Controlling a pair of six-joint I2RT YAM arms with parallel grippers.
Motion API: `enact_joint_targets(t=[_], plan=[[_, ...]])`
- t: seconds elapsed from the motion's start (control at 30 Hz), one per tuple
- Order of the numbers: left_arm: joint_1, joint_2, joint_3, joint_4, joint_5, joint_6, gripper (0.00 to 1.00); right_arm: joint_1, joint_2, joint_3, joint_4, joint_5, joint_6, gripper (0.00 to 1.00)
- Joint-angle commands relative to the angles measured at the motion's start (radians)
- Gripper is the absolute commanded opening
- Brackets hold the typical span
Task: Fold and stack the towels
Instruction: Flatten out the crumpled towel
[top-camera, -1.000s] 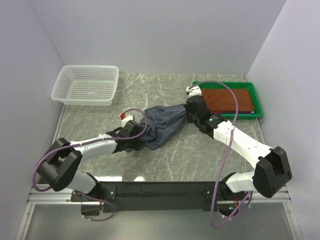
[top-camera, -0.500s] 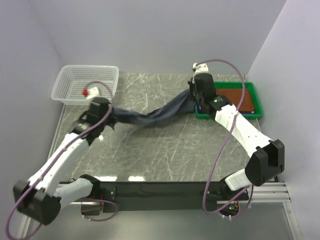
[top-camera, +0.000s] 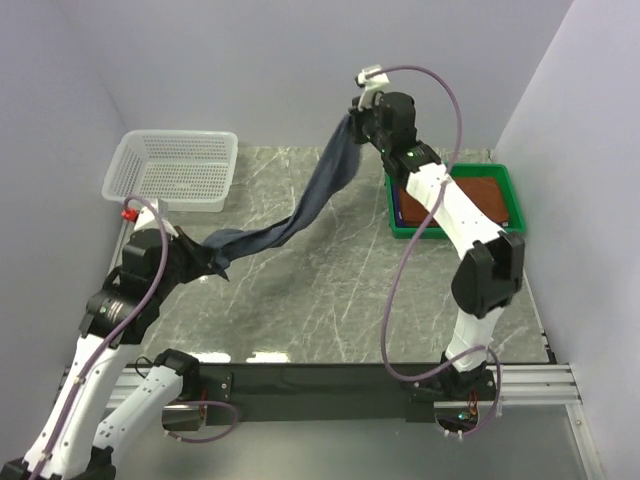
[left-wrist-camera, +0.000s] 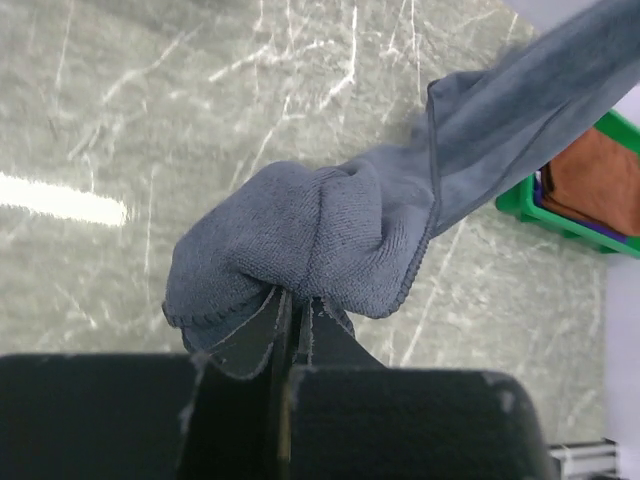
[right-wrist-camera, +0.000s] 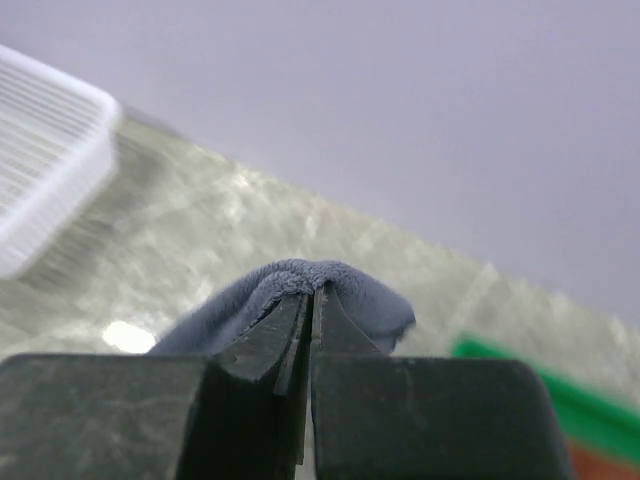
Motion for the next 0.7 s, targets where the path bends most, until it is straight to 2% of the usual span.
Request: enact_joint_targets(t=[0.0,0.07,0.13,0.27,0.4,0.43,0.47,0.53,0.57,0.67], plan=[[0.001,-0.050,-0.002,-0.035,0.015,-0.072,0.00,-0.003,0.062,0.158,0.128,-0.189,-0.003,0.00],[0.001,-0.070,-0.010,-0.033,0.002,-0.094,0.00,-0.001,0.124,0.221,0.122,-0.279,0.015,0.00],[0.001,-0.110,-0.054,-0.019,0.022,-0.138,0.00,-0.006,0.151,0.210,0.127,-0.304,0.028,0.01],[0.001,-0.191,-0.235,0.082,0.180,-0.259,0.00,-0.047,0.128,-0.051,0.228,-0.272,0.054,0.04],[0.001,-0.235,-0.468,0.226,0.373,-0.331,0.01,-0.118,0.128,-0.211,0.216,-0.176,0.139,0.11],[0.001,-0.239,-0.499,0.252,0.390,-0.339,0.01,-0.144,0.117,-0.239,0.216,-0.133,0.173,0.13],[0.001,-0.239,-0.526,0.272,0.410,-0.347,0.01,-0.151,0.111,-0.280,0.204,-0.110,0.189,0.33],[0.001,-0.229,-0.579,0.310,0.436,-0.351,0.01,-0.158,0.083,-0.302,0.172,-0.049,0.195,0.39],[0.001,-0.214,-0.588,0.318,0.442,-0.350,0.01,-0.155,0.071,-0.307,0.121,-0.028,0.196,0.46],[0.001,-0.188,-0.594,0.343,0.452,-0.335,0.01,-0.136,-0.005,-0.348,0.061,0.010,0.239,0.54]])
